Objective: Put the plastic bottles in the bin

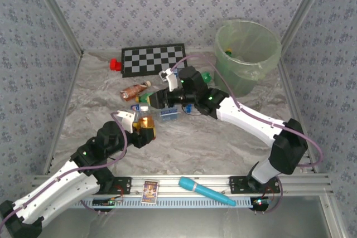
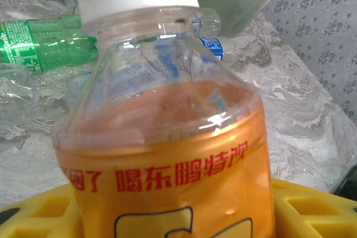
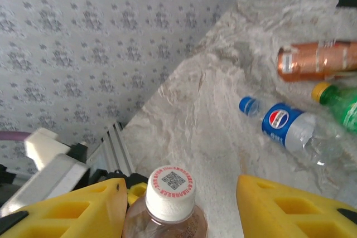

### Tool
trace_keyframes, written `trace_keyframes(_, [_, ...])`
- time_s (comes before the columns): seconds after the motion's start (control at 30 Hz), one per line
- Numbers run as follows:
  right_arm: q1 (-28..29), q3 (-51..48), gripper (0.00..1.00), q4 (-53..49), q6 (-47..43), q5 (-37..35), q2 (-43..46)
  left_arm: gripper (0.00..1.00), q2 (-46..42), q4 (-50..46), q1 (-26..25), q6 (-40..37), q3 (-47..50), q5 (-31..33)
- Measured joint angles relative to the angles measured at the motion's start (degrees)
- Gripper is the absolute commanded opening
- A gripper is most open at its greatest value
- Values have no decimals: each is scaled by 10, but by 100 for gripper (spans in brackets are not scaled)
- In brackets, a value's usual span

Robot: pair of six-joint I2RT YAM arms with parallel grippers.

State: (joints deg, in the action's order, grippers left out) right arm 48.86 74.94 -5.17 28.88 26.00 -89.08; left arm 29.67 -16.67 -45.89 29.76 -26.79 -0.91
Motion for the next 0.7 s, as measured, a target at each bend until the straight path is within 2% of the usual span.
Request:
trace_keyframes(0.37, [30, 27, 54, -28, 3, 20, -59, 59, 0, 2, 0, 0, 0, -15])
trace_keyframes(0.47, [30, 35, 49, -30, 7, 26, -71, 59, 0, 2, 0, 0, 0, -16])
trace_keyframes(0.63, [30, 50, 31, -32, 12, 44, -85, 60, 1, 2, 0, 1, 0, -18])
trace_keyframes(0.7, [30, 51, 27, -34, 17, 49, -86, 62, 1, 2, 0, 0, 0, -18])
